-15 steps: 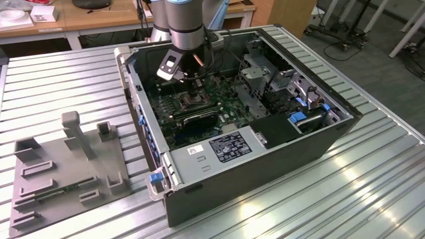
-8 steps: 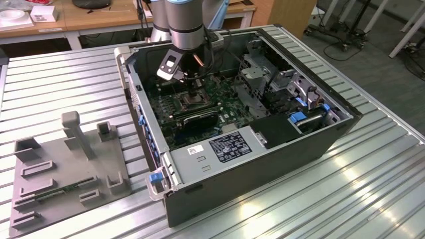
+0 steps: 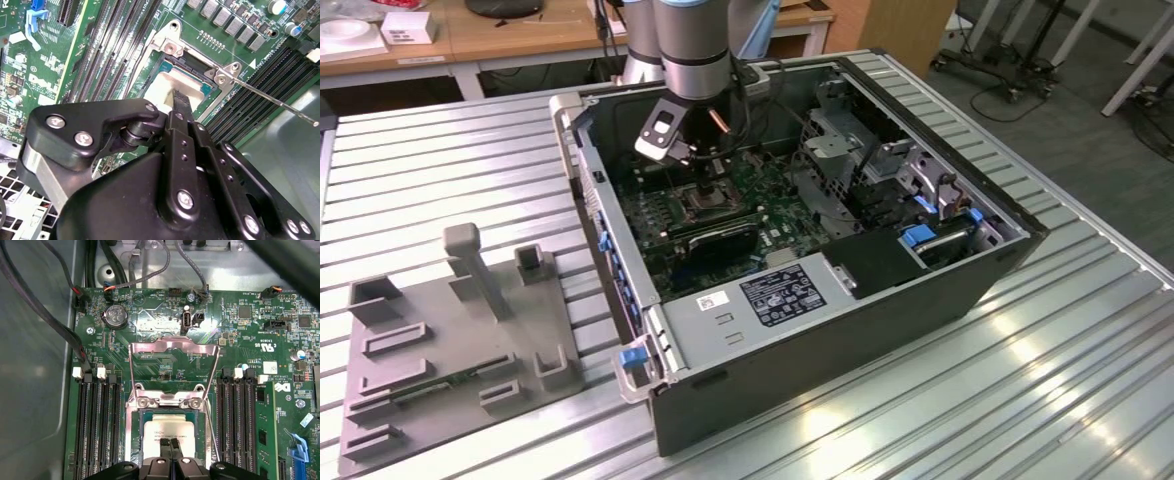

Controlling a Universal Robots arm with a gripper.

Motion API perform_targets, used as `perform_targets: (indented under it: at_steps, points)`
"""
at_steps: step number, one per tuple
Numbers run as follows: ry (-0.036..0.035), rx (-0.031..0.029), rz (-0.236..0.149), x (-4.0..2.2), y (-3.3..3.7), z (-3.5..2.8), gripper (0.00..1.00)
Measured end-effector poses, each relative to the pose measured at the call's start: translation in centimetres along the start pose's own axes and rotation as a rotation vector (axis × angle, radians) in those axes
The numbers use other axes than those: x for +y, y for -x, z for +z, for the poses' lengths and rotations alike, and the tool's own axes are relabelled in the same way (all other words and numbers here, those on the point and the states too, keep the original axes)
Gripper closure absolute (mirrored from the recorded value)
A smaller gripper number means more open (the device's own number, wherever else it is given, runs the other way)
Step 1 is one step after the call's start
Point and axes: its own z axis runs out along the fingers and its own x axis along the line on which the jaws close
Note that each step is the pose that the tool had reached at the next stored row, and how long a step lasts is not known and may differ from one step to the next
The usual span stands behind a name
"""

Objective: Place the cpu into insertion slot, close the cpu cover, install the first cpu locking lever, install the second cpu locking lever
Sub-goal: 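Place the cpu into insertion slot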

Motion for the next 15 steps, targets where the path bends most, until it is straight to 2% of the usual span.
perform_targets:
  at_steps: [15]
  points:
    - [-0.0002,0.0001,0.000,-0.07,0.00,0.63,0.90]
